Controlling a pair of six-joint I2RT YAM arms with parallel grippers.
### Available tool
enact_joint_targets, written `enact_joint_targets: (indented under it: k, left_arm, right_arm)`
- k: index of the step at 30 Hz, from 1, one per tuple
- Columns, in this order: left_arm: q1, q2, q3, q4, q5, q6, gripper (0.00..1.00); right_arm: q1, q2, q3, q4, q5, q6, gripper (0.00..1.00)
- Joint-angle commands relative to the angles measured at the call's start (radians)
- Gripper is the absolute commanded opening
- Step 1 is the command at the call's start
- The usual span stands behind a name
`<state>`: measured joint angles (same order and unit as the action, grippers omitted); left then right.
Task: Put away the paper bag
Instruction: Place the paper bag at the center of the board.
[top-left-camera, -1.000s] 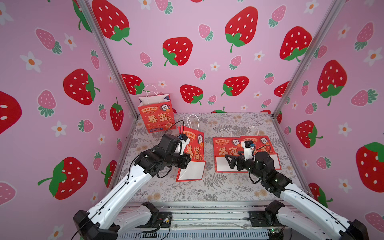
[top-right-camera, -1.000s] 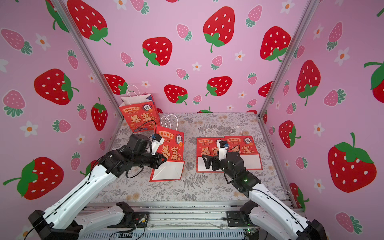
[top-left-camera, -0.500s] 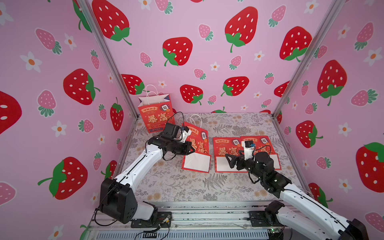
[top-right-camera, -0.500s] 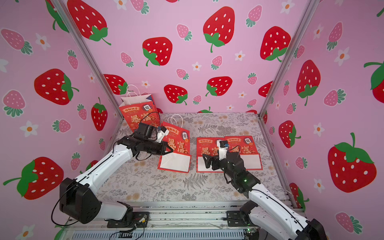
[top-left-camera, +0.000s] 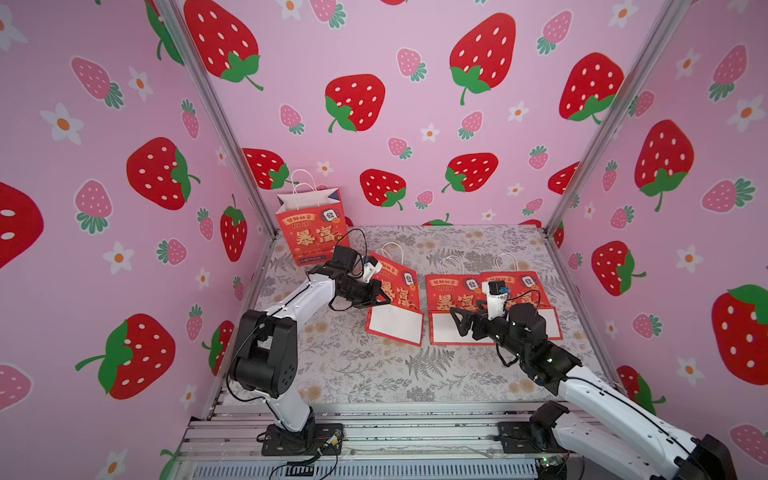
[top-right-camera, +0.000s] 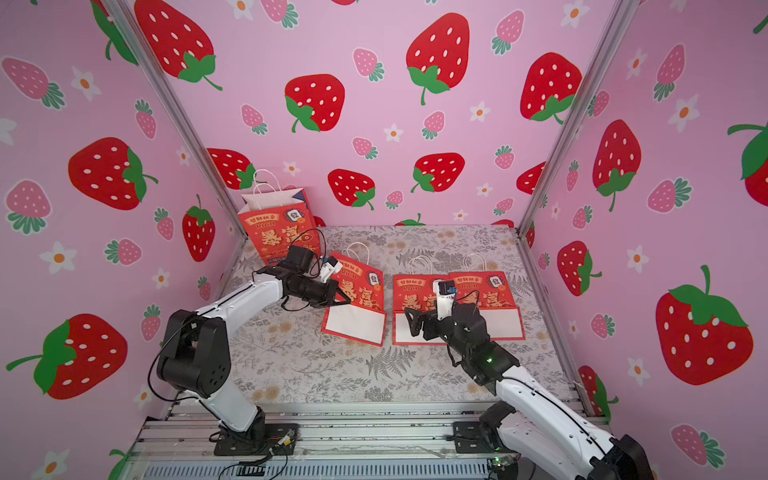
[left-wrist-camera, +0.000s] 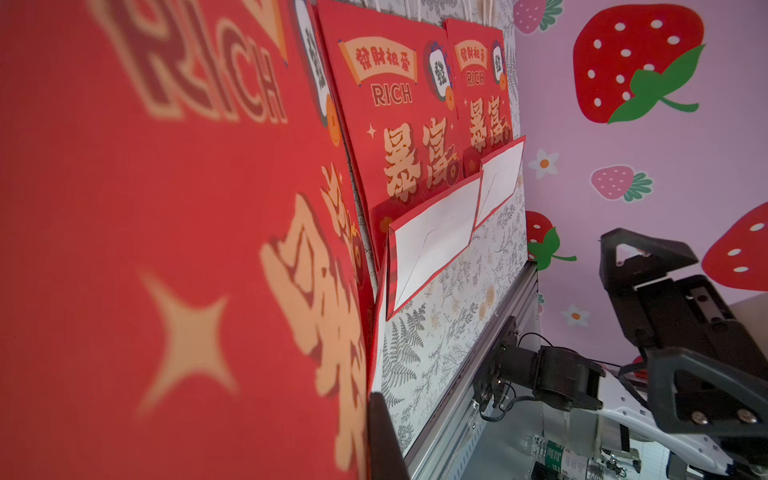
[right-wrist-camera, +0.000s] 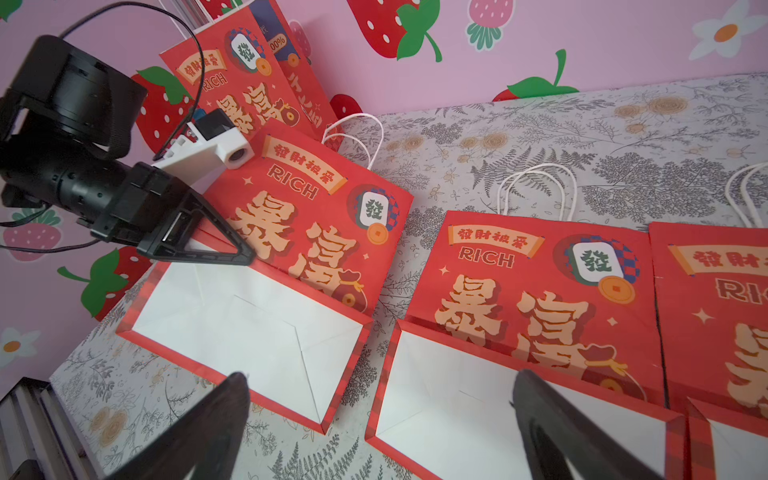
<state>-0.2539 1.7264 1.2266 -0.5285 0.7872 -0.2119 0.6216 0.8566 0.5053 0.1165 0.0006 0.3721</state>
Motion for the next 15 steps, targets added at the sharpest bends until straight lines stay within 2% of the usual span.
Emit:
enact_joint_targets:
  k: [1,9,15]
  left_arm:
    - [0.012,0.041,0.048,-0.004,0.042,0.032,0.00]
    - [0.024,0.124,0.053,0.036,0.031,-0.008,0.00]
    - [0.024,0.201,0.095,-0.015,-0.017,-0.010,0.00]
  right_arm:
    - [0.000,0.000,-0.007,0.025,-0.007,-0.012,0.99]
    - [-0.002,-0.001,-0.009,0.028,-0.013,-0.012,0.99]
    - [-0.002,-0.005,-0.010,0.027,-0.014,-0.012,0.99]
